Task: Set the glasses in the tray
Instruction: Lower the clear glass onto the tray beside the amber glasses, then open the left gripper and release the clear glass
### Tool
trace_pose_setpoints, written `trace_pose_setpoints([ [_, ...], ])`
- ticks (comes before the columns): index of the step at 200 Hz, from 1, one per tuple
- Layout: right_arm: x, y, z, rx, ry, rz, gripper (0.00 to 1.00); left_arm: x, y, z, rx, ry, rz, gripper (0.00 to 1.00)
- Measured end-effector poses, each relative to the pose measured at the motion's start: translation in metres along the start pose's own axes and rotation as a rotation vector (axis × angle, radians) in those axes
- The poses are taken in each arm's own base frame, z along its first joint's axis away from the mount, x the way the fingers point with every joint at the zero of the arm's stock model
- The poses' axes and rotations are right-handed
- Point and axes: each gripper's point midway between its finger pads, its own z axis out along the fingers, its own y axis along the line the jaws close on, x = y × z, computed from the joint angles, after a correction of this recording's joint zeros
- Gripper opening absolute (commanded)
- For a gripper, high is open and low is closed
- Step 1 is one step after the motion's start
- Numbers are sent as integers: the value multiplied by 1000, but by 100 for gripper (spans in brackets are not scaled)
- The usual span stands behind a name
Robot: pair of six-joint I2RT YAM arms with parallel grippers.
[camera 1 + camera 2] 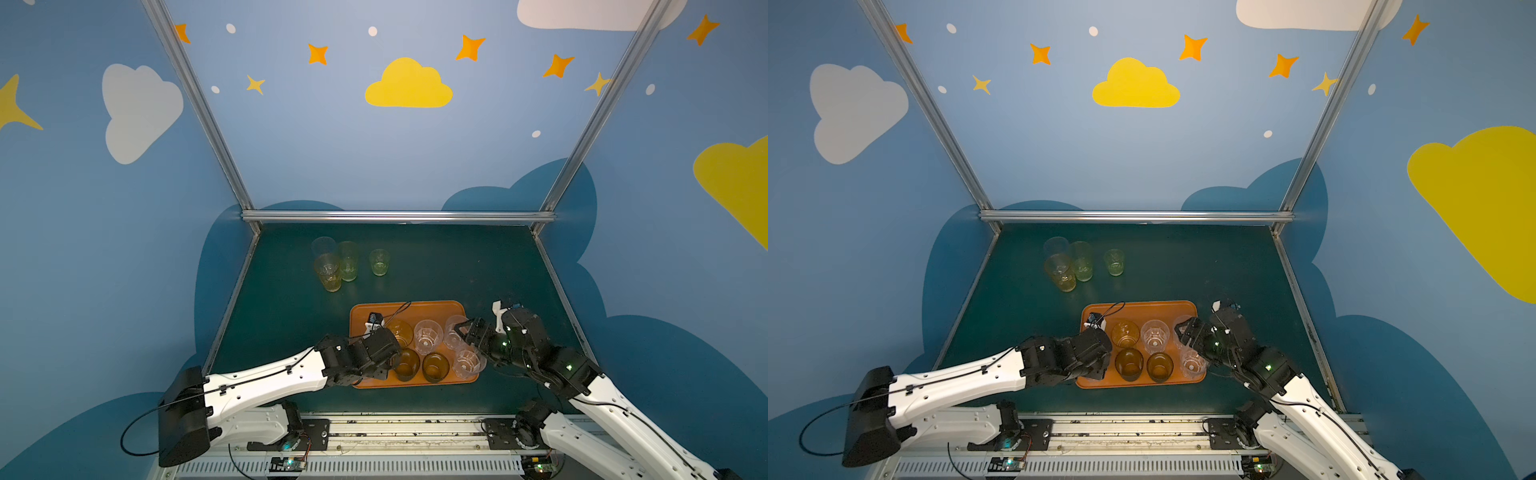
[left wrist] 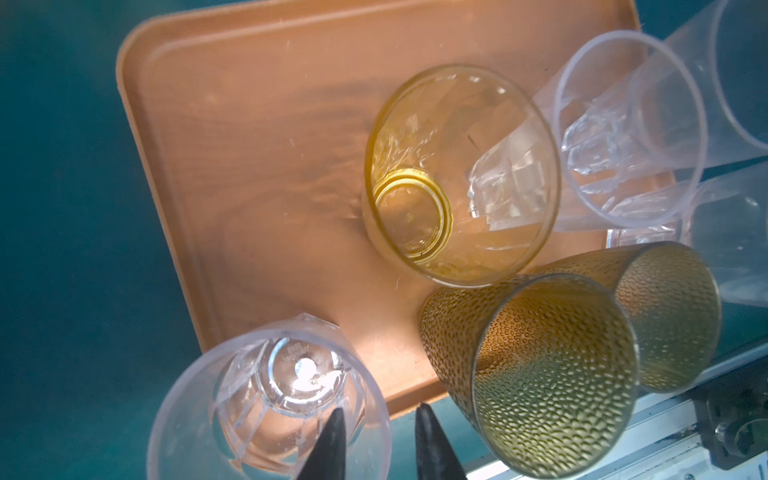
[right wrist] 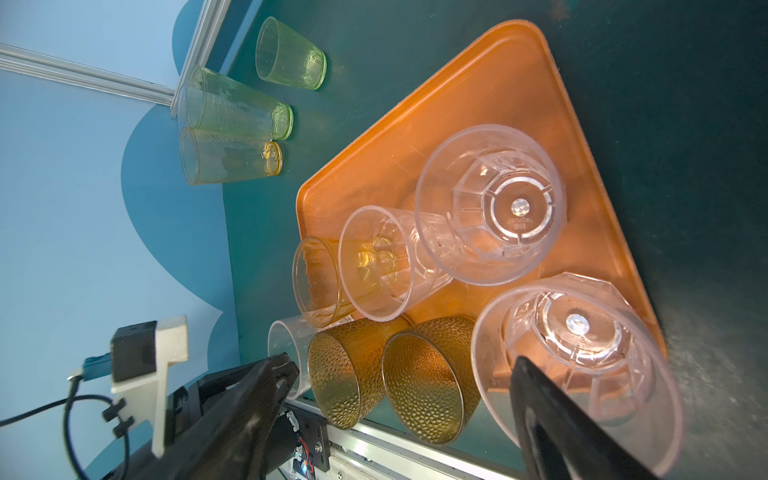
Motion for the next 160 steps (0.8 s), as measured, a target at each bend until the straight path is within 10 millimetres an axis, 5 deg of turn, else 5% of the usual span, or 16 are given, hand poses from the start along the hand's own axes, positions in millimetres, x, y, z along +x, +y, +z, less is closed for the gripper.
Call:
trace_pose_setpoints([
  [160, -5, 11, 7, -33, -4, 0, 87, -58, 7, -37, 12, -149, -23, 100],
])
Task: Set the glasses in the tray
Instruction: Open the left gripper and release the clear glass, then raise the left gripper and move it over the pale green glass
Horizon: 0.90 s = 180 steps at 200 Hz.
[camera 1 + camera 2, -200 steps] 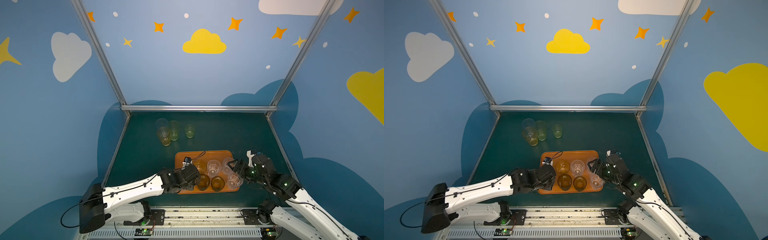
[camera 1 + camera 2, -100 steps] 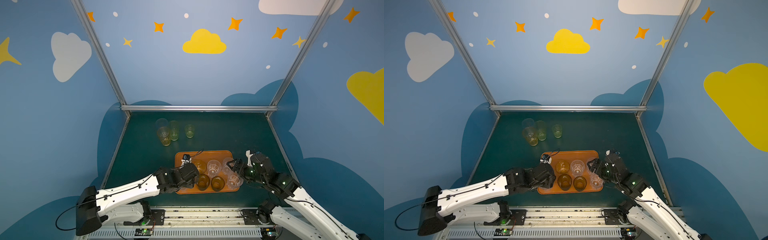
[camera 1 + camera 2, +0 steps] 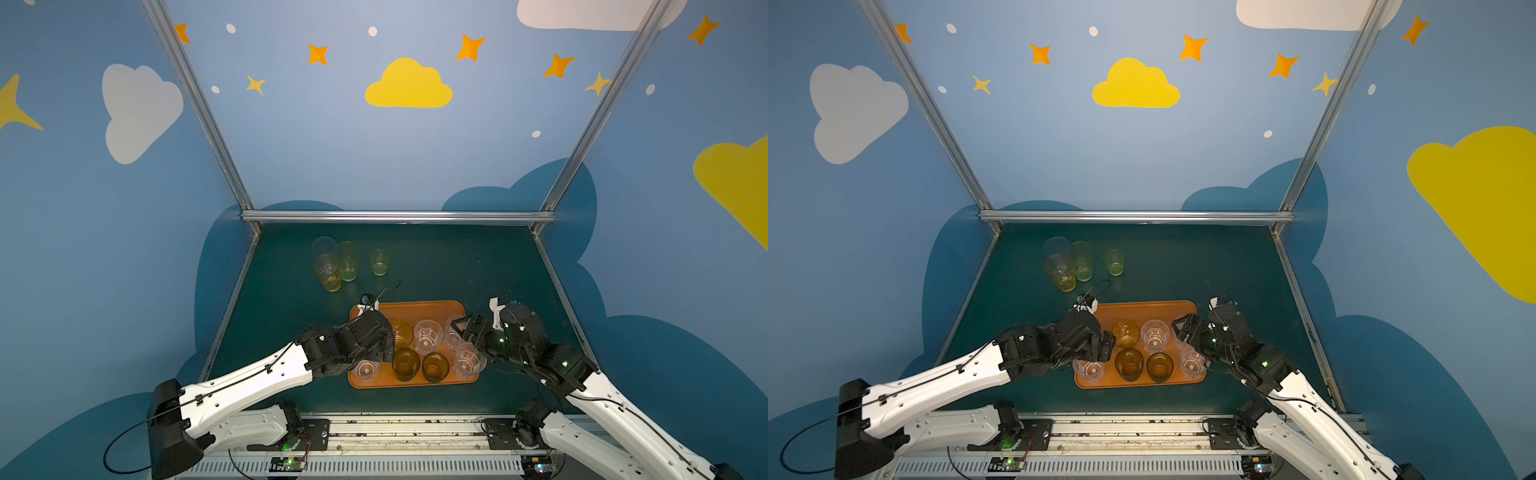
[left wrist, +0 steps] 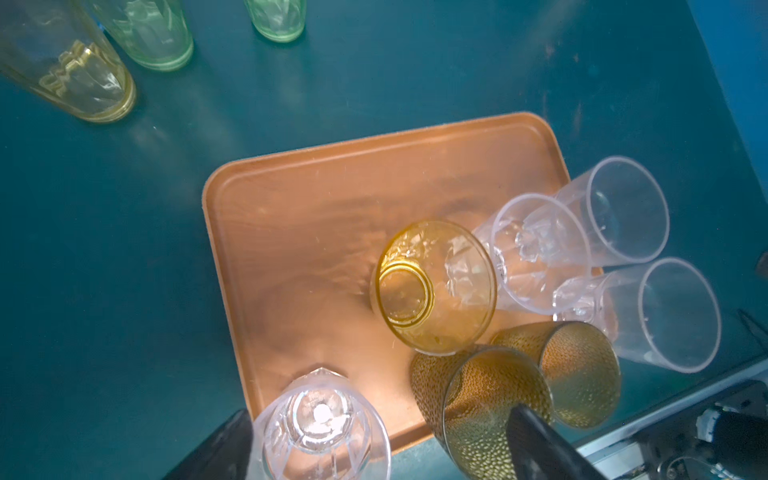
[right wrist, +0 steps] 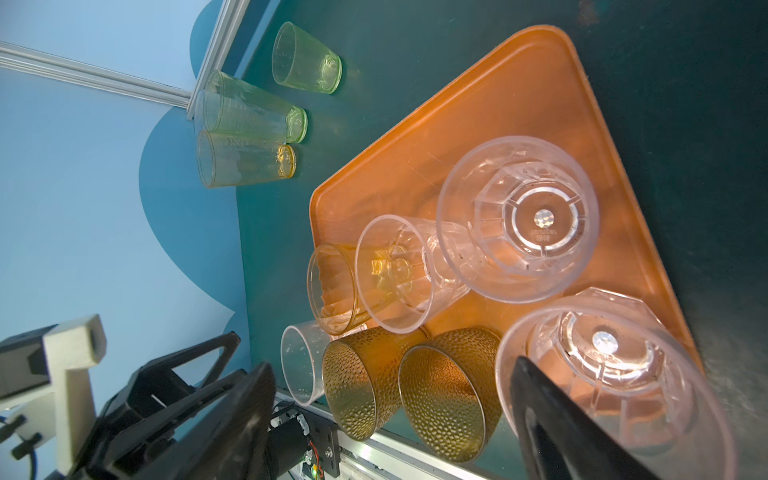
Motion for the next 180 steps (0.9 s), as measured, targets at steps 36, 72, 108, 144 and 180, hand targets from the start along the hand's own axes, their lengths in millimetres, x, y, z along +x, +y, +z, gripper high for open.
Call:
trace_pose_setpoints([
  [36, 0, 1, 4, 10, 8, -14, 87, -18, 4, 4, -15, -5, -7, 100],
  [72, -7, 13, 1, -7, -6, -39, 87, -37, 9, 10, -28, -2, -23, 100],
  [108, -14, 20, 0, -8, -20, -59, 87, -58, 11, 17, -32, -4, -40, 100],
  [144, -19, 26, -1, -8, -30, -94, 87, -77, 7, 29, -33, 1, -51, 100],
  [180, -24, 27, -5, -11, -48, -120, 87, -100, 4, 40, -43, -17, -61, 100],
])
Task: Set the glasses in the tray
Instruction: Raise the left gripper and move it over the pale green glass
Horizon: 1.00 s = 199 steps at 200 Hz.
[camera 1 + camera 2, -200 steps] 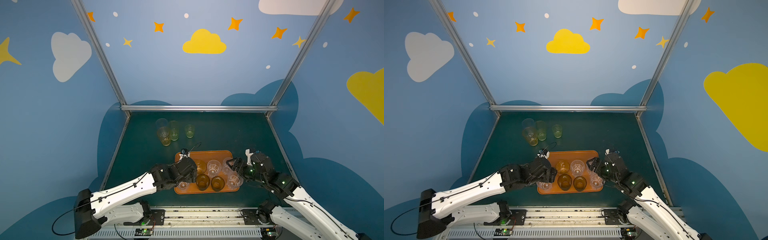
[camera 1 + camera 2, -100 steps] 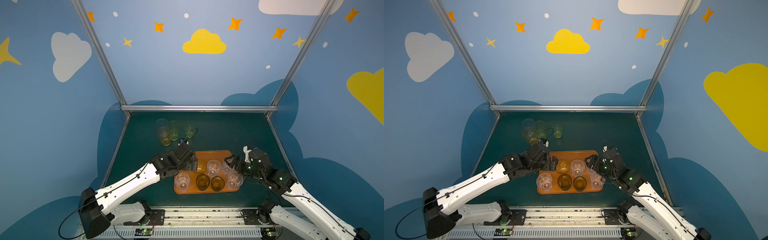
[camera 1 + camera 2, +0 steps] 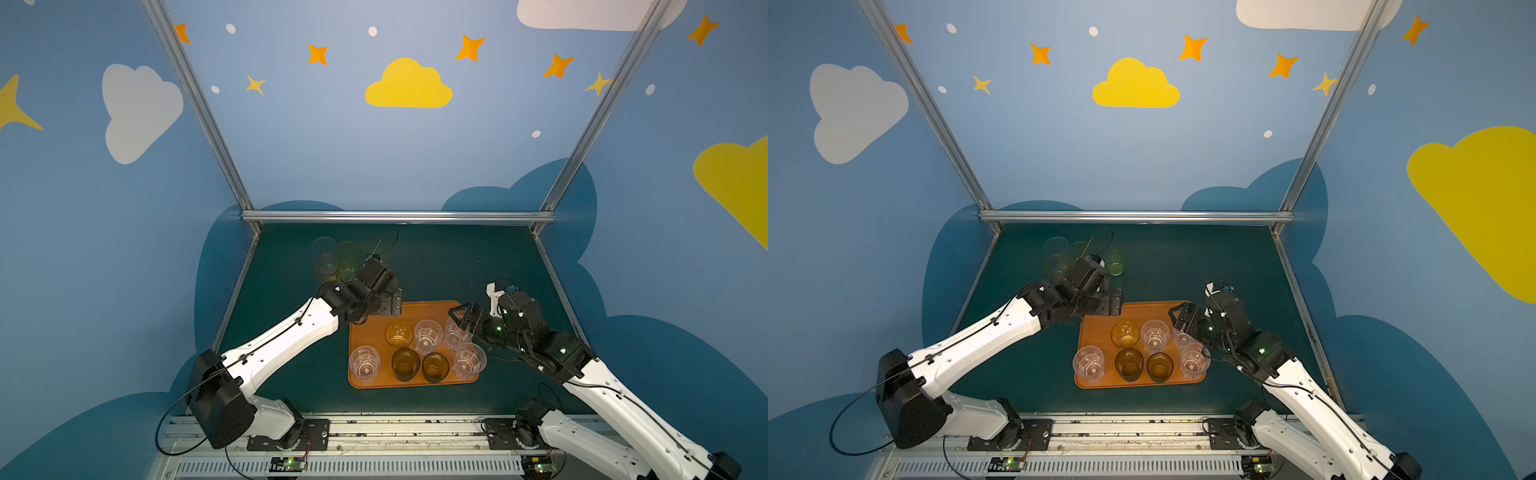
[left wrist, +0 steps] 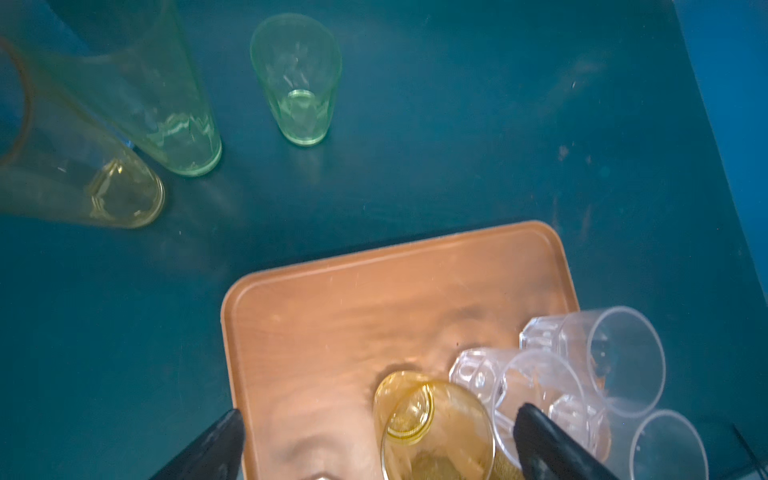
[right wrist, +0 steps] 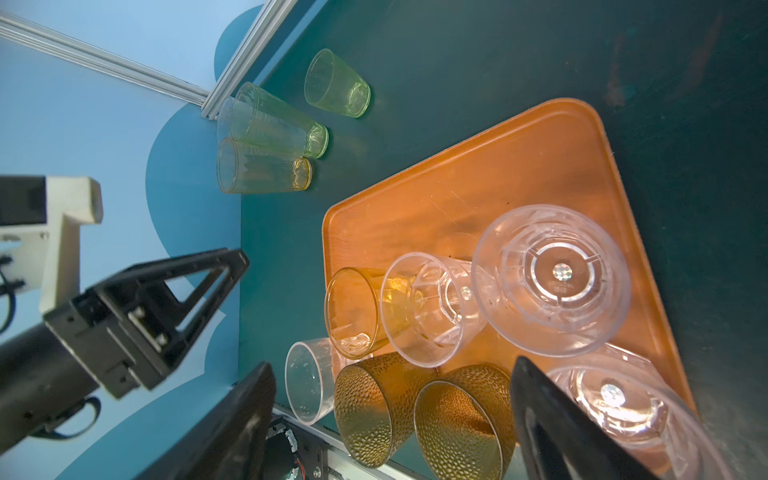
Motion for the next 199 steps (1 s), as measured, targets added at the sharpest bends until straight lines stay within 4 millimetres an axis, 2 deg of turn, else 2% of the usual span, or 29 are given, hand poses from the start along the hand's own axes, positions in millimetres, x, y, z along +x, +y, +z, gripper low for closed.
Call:
trace_pose_setpoints([
  [67, -2, -5, -23, -29, -53, -15, 87, -49, -18, 23, 12, -47, -7, 99],
  [122, -2, -17, -29, -2, -87, -31, 87, -78, -26, 63, -11, -28, -2, 94],
  [169, -4, -26, -28, 30, -106, -42, 87, -90, -27, 102, -49, 2, 33, 74],
  [199, 1, -34, -24, 53, -90, -38, 87, -101, -18, 130, -79, 24, 23, 64],
])
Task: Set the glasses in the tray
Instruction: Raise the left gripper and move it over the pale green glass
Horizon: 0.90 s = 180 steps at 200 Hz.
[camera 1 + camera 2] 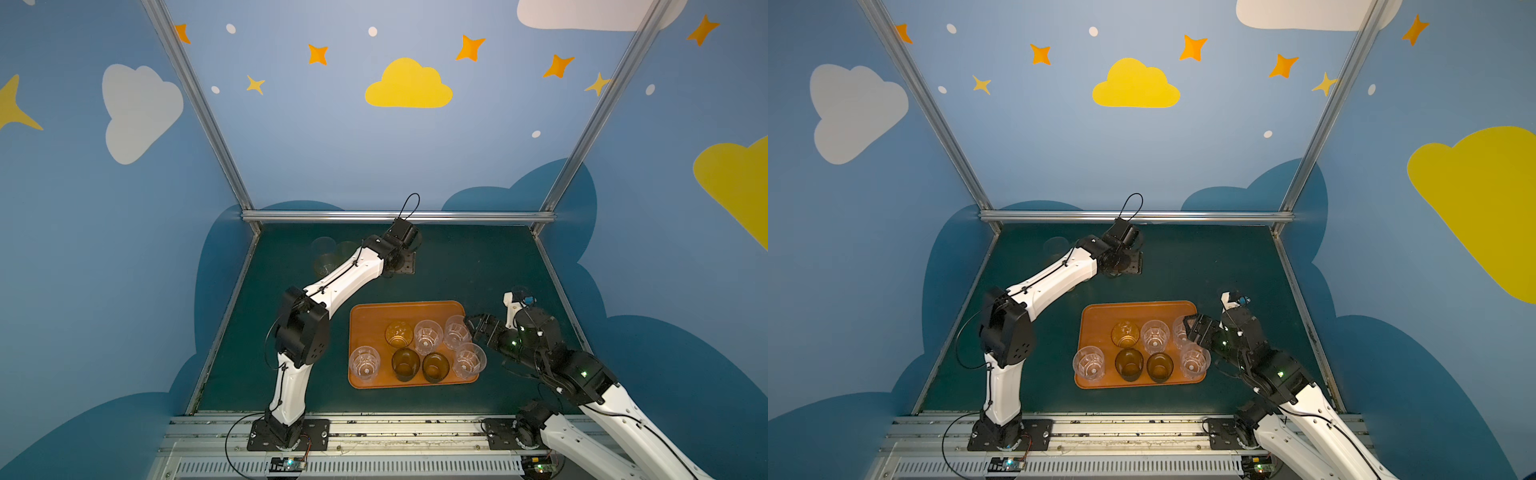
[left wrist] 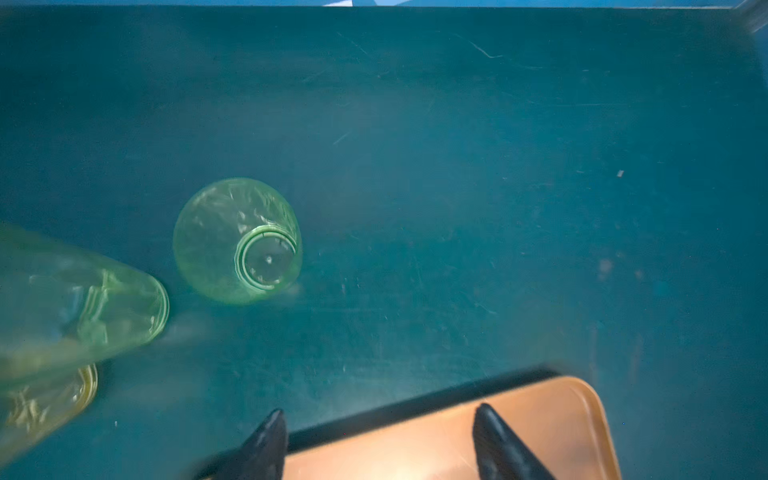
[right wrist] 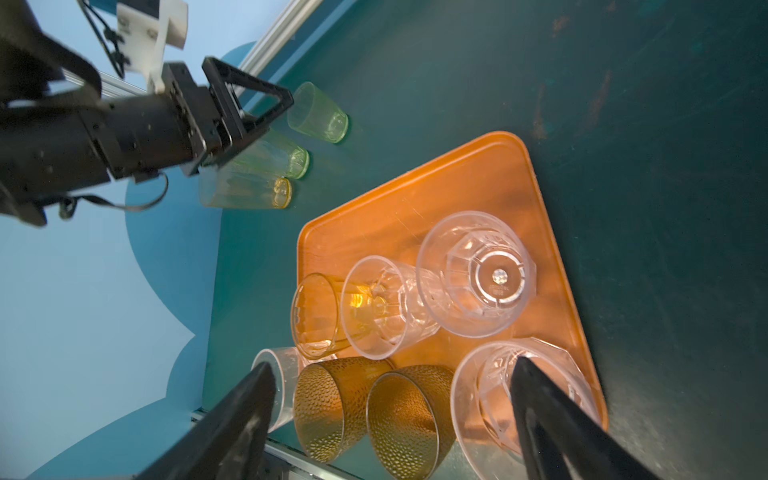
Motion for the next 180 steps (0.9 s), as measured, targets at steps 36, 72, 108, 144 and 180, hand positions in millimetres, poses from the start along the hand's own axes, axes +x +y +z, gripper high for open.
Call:
trace_pose_setpoints([
  [36, 5, -8, 2, 28, 17, 17, 87, -14, 13, 21, -25, 15, -18, 58],
  [72, 9, -14, 3, 41, 25, 51, 87, -22, 22, 32, -54, 23, -4, 53],
  [108, 14, -22, 4, 66, 32, 82, 88, -23, 29, 34, -73, 37, 16, 53],
  [144, 19, -29, 7, 89, 43, 117, 87, -24, 34, 34, -78, 37, 21, 50],
  [180, 29, -44, 12, 135, 67, 142, 87, -23, 39, 43, -79, 48, 14, 40],
])
